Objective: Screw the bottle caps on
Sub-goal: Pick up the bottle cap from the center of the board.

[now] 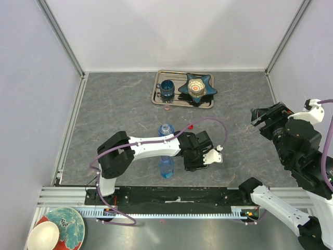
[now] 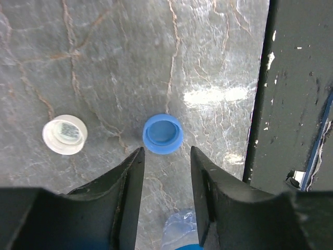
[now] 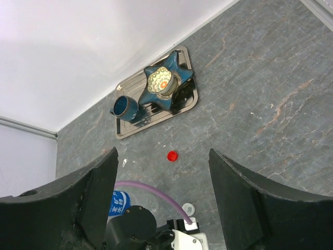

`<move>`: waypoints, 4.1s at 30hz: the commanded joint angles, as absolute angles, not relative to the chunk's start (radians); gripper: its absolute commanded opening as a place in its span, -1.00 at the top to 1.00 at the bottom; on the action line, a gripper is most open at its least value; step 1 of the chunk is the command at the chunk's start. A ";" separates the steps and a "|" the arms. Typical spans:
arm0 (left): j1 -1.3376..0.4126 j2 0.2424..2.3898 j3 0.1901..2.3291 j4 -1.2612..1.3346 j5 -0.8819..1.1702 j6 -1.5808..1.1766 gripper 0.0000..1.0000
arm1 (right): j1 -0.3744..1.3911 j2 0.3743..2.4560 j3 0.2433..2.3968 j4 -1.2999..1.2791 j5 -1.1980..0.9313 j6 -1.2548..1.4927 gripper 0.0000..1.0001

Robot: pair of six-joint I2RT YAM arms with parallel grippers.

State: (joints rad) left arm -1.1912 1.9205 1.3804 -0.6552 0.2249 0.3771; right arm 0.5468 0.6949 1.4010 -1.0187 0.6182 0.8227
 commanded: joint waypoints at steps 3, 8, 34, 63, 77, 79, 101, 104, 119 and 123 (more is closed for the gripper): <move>-1.158 1.924 1.453 -0.641 0.285 0.416 0.14 | 0.549 0.690 1.388 -1.017 0.624 0.799 -0.54; -1.157 1.965 1.454 -0.632 0.290 0.416 0.31 | 0.548 0.683 1.376 -1.011 0.626 0.799 -0.52; -1.158 2.039 1.394 -0.574 0.256 0.457 0.61 | 0.548 0.676 1.379 -1.009 0.624 0.796 -0.47; -1.152 1.481 1.434 -0.543 -0.218 0.514 0.96 | 0.548 0.756 1.390 -0.956 0.528 0.960 -0.40; -1.195 1.029 1.072 0.231 -0.394 0.952 0.97 | 0.546 0.900 1.079 -0.183 -0.158 1.368 -0.68; -1.195 1.022 1.059 0.290 -0.387 0.977 0.97 | 0.546 0.929 1.034 0.023 -0.237 1.440 -0.69; -1.203 1.045 0.937 0.482 -0.186 1.074 0.97 | 0.548 1.040 0.825 0.583 -0.485 1.709 -0.55; -1.201 1.061 0.943 0.480 -0.189 1.057 0.97 | 0.548 1.028 0.816 0.603 -0.492 1.713 -0.51; -1.198 1.088 0.943 0.497 -0.216 1.046 0.97 | 0.548 0.991 0.773 0.630 -0.486 1.720 -0.22; -1.195 1.088 0.939 0.509 -0.216 1.054 0.96 | 0.546 0.996 0.776 0.632 -0.488 1.721 -0.24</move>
State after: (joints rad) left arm -1.1973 1.0870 0.9188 0.4297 -0.2077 1.0416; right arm 0.5472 1.0149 0.7750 0.5385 -0.4740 1.6981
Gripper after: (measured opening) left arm 0.033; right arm 0.616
